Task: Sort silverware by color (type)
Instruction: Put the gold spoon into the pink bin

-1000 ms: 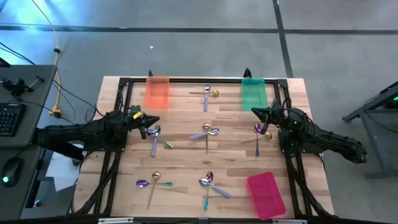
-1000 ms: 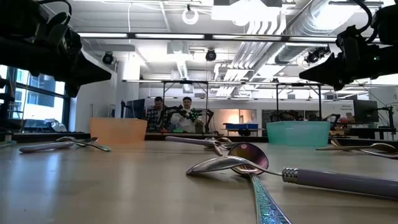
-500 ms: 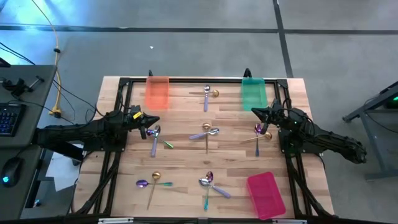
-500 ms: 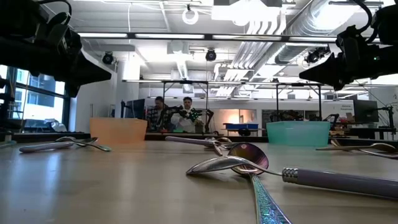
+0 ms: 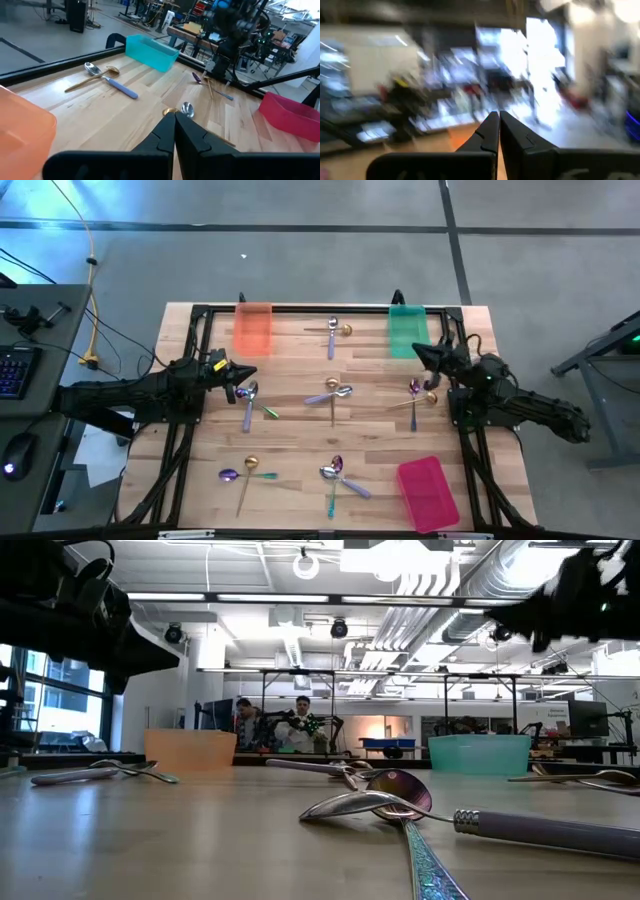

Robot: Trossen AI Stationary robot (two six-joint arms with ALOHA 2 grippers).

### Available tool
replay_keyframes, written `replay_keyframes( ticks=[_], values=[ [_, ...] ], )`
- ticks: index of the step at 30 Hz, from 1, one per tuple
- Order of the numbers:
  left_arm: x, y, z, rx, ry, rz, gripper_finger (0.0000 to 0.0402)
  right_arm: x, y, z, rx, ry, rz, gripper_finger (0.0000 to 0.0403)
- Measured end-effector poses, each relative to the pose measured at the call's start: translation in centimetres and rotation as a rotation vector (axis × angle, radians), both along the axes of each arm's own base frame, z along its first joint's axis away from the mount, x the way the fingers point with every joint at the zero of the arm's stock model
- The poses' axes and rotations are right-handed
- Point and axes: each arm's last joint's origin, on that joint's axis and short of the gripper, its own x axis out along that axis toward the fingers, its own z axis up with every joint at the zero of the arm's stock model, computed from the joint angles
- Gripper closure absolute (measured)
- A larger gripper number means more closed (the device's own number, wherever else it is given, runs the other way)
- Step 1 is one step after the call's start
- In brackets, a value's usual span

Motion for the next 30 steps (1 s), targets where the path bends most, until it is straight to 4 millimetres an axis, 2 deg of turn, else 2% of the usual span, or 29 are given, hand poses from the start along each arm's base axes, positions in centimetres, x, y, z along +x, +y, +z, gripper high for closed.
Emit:
replay_keyframes(
  ticks=[3, 7, 18, 26, 30],
  values=[
    [0.1, 0.0, 0.4, 0.058, -0.02, -0.007, 0.0401, 0.6, 0.2, 0.5, -0.002, 0.02, 0.094, 0.0402],
    [0.1, -0.1, 0.8, 0.121, -0.053, -0.066, 0.0401, 2.1, 0.0, 0.9, 0.037, 0.09, 0.065, 0.0402],
    [0.2, -0.2, 1.4, 0.161, -0.101, -0.072, 0.0401, 9.0, 0.0, 3.0, 0.093, 0.323, 0.108, 0.0402],
    [0.1, -0.2, 1.6, 0.164, -0.118, -0.069, 0.0401, 14.2, -0.7, 1.6, 0.244, 0.488, 0.118, 0.0402],
    [0.1, -0.1, 1.6, 0.172, -0.115, -0.063, 0.0401, 16.6, -1.4, 0.7, 0.31, 0.625, 0.055, 0.0402]
  ],
)
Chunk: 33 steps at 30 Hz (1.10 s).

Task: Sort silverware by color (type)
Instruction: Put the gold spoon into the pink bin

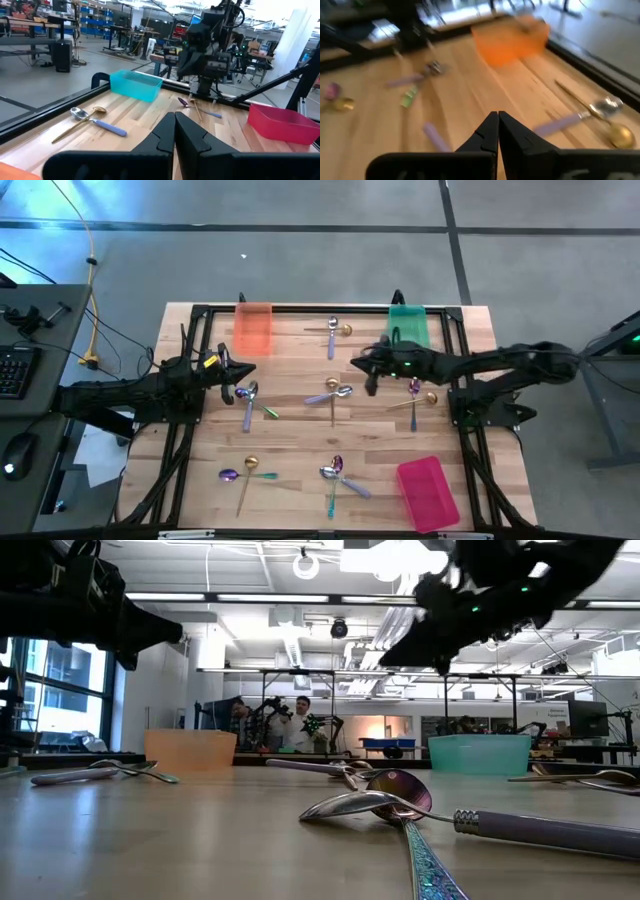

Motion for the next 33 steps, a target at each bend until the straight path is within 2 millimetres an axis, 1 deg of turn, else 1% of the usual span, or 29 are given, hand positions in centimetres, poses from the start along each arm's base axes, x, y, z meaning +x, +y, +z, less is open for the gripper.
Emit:
replay_keyframes(
  ticks=[2, 4, 10, 13, 17, 21, 24, 28, 33],
  values=[
    [0.0, 0.0, 0.0, 0.008, 0.004, 0.001, 0.0402, 1.2, -0.7, -0.2, 0.002, 0.085, -0.044, 0.0402],
    [0.0, 0.0, -0.1, 0.008, 0.01, 0.001, 0.0401, 2.4, -1.9, -0.2, 0.012, 0.167, -0.087, 0.0402],
    [0.3, 0.1, -0.4, 0.026, 0.051, 0.003, 0.0401, 6.0, -6.8, 0.5, 0.016, 0.403, -0.153, 0.0397],
    [0.4, 0.1, -0.7, 0.019, 0.089, 0.002, 0.0401, 7.6, -9.5, 0.6, 0.015, 0.52, -0.158, 0.0371],
    [0.6, 0.1, -1.1, 0.022, 0.127, 0.001, 0.0401, 9.2, -13.4, 0.2, 0.032, 0.658, -0.124, 0.0317],
    [0.7, 0.1, -1.3, 0.018, 0.149, 0.001, 0.0401, 10.3, -17.1, -0.1, 0.033, 0.761, -0.07, 0.0274],
    [0.7, 0.1, -1.4, 0.016, 0.16, 0.0, 0.0402, 10.9, -19.5, -1.2, 0.081, 0.816, -0.021, 0.0258],
    [0.8, 0.1, -1.5, 0.043, 0.174, -0.001, 0.0401, 11.6, -21.7, -2.8, 0.112, 0.883, 0.063, 0.0252],
    [0.8, 0.1, -1.3, 0.088, 0.168, -0.002, 0.0401, 12.9, -23.2, -4.1, 0.113, 0.92, 0.096, 0.0252]
  ],
)
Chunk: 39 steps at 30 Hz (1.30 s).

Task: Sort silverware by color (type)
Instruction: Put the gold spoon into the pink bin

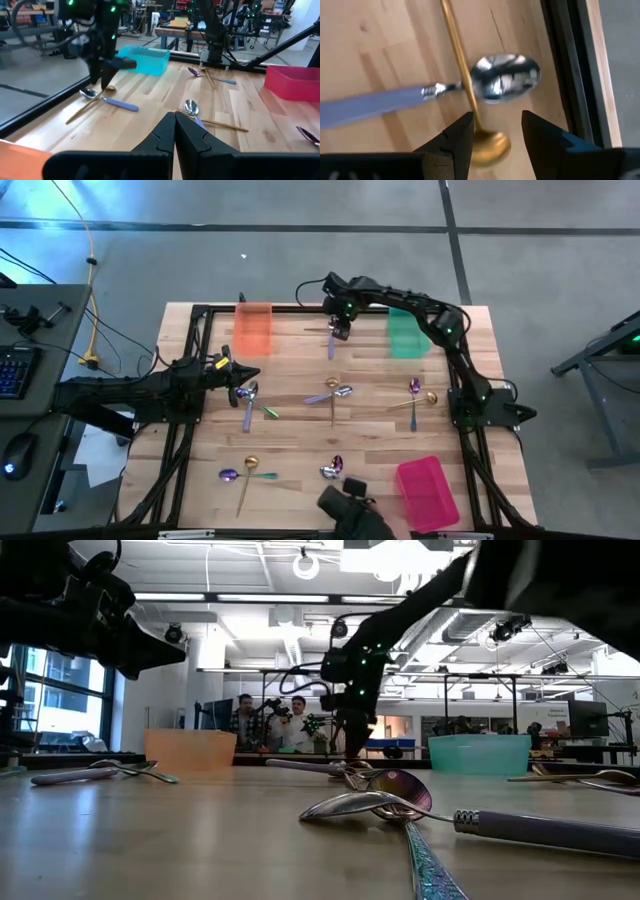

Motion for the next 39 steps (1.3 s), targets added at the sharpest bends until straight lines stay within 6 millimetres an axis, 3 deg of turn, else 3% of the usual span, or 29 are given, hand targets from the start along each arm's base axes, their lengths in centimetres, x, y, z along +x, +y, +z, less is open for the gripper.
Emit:
replay_keyframes(
  ticks=[7, 16, 20, 26, 31, 35, 39],
  values=[
    [0.0, 0.0, 0.1, 0.005, -0.011, 0.0, 0.0401, 0.6, -0.5, -0.7, 0.022, 0.021, 0.022, 0.0259],
    [0.0, 0.0, 0.1, 0.045, -0.002, -0.004, 0.0401, -0.1, -0.1, -0.9, 0.081, 0.087, -0.006, 0.0311],
    [0.0, 0.0, 0.1, 0.051, 0.0, -0.005, 0.0401, 0.0, -0.3, -0.5, 0.073, 0.083, -0.009, 0.0304],
    [0.0, 0.0, 0.1, 0.066, 0.004, -0.007, 0.0402, 0.0, -0.3, 0.9, 0.08, 0.1, -0.016, 0.0259],
    [0.0, 0.0, 0.1, 0.074, 0.007, -0.008, 0.0401, -0.2, -0.1, 0.0, 0.089, 0.116, 0.019, 0.0231],
    [0.0, 0.0, 0.1, 0.068, 0.006, -0.008, 0.0401, -0.4, 0.1, -1.3, 0.105, 0.123, 0.028, 0.0236],
    [0.0, 0.0, 0.1, 0.062, 0.004, -0.008, 0.0401, -0.5, 0.2, -1.6, 0.107, 0.126, 0.014, 0.0272]
  ],
)
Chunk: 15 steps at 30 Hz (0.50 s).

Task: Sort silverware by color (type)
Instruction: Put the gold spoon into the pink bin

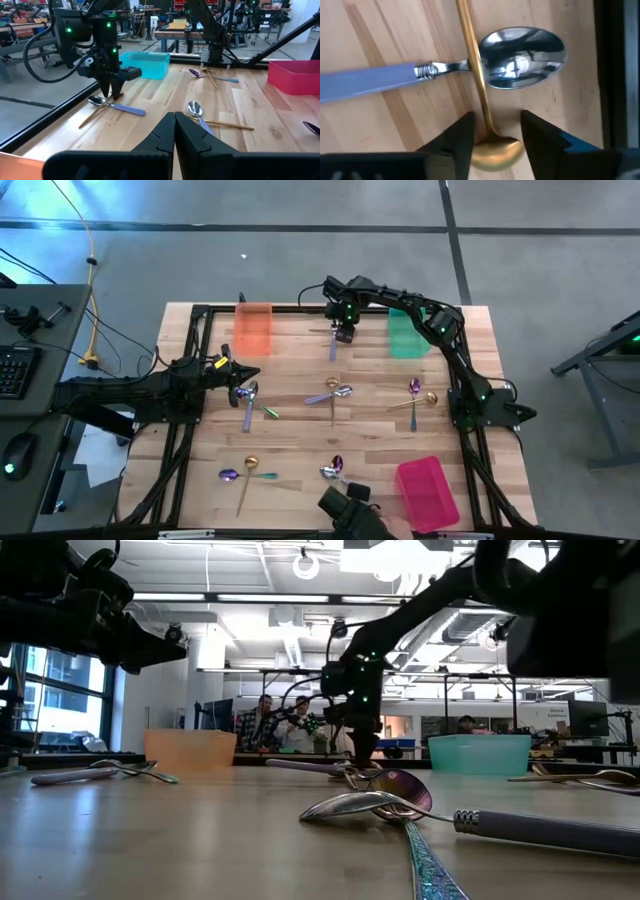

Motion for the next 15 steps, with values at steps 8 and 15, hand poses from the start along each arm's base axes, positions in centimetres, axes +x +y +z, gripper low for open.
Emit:
replay_keyframes(
  ticks=[8, 15],
  values=[
    [0.0, 0.0, 0.0, -0.012, -0.003, 0.001, 0.0401, -0.2, 0.1, 0.0, 0.039, 0.0, -0.06, 0.0395],
    [0.0, 0.0, 0.0, -0.012, -0.003, 0.001, 0.0402, -0.4, 1.9, 1.8, 0.238, 0.047, -0.195, 0.0395]
  ],
)
